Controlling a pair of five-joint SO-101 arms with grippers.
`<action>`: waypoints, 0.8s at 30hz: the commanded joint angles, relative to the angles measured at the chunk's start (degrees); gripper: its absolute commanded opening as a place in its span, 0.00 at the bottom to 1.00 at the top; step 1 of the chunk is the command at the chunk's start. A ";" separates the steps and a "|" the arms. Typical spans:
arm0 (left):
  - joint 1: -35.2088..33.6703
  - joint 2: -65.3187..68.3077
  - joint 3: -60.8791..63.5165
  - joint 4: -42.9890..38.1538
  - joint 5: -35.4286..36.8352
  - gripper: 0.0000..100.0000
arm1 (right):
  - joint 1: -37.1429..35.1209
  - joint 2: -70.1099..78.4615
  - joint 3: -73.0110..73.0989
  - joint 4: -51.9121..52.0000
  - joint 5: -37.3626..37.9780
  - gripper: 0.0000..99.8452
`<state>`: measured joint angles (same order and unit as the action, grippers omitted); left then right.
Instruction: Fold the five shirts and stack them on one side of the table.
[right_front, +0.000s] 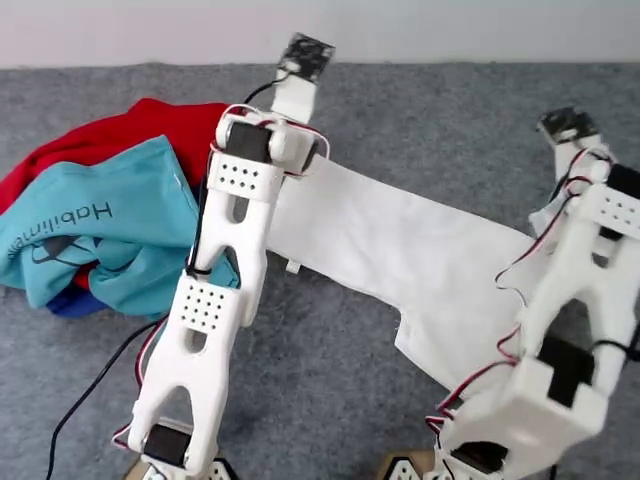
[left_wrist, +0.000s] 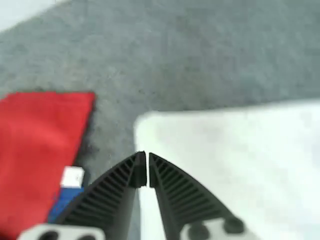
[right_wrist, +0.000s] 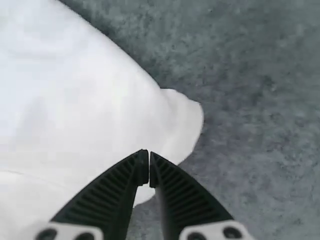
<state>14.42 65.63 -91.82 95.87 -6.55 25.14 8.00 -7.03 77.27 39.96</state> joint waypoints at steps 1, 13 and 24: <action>2.99 -7.91 -4.18 4.66 -3.34 0.01 | -2.15 -7.25 0.97 6.11 8.97 0.01; 3.34 -30.86 22.02 4.75 -1.14 0.01 | -20.97 -43.91 36.22 14.90 21.54 0.04; 3.25 -53.36 69.85 -8.26 -1.41 0.01 | -22.90 -51.38 62.77 4.79 21.71 0.23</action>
<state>17.85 21.32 -35.65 94.37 -8.31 3.25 -41.76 53.45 84.66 60.88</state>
